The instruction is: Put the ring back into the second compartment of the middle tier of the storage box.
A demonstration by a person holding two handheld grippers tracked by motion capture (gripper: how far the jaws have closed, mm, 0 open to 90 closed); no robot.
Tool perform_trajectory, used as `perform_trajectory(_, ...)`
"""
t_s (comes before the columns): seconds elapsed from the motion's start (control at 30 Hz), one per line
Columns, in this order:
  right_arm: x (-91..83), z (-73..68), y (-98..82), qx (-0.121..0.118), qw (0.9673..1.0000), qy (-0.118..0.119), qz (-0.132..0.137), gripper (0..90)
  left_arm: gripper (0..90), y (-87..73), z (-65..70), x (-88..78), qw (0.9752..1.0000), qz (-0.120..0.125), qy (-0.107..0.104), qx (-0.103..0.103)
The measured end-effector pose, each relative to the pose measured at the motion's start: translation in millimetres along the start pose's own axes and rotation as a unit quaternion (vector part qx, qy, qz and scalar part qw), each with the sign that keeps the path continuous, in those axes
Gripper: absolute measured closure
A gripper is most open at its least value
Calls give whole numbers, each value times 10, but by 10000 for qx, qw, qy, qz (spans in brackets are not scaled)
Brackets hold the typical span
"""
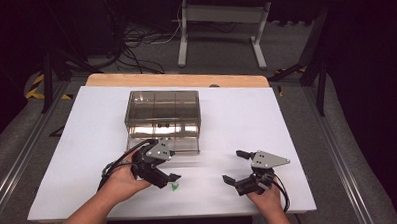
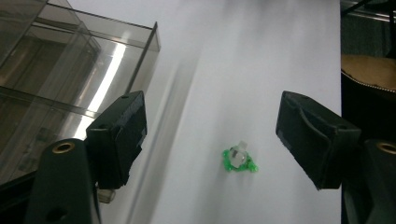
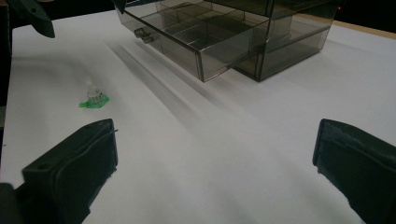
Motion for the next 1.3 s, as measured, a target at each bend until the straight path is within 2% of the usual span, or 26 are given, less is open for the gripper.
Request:
perform_trajectory(0.43, -8, 3, -4, 12, 10000, -20, -9, 5, 297, -104, 91, 161, 9991, -292, -312, -35)
perform_trajectory(0.67, -9, 4, -5, 11, 10000, -24, -9, 4, 337, -168, 103, 234, 9982, -524, -298, -41)
perform_trajectory(0.87, -10, 3, -5, 13, 10000, -22, -8, 5, 388, -203, 105, 269, 9974, -628, -336, -48)
perform_trajectory(0.93, -10, 3, -5, 12, 10000, -22, -7, 4, 404, -213, 105, 279, 9973, -672, -284, -29)
perform_trajectory(1.07, -11, 2, -4, 13, 10000, -16, -7, 5, 467, -240, 110, 299, 9970, -750, -213, 2)
perform_trajectory(1.3, -10, 2, -4, 9, 10000, -16, -2, 5, 581, -264, 128, 323, 9963, -823, -237, 29)
Point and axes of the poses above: each handheld gripper's, and its own axes: x roughly forward along the jaws, y roughly out of its top, z roughly to its right, the point moved 5 cm from there along x, roughly forward along the jaws, and after that the axes turned 11 degrees about -x, right-handed, at the moved point
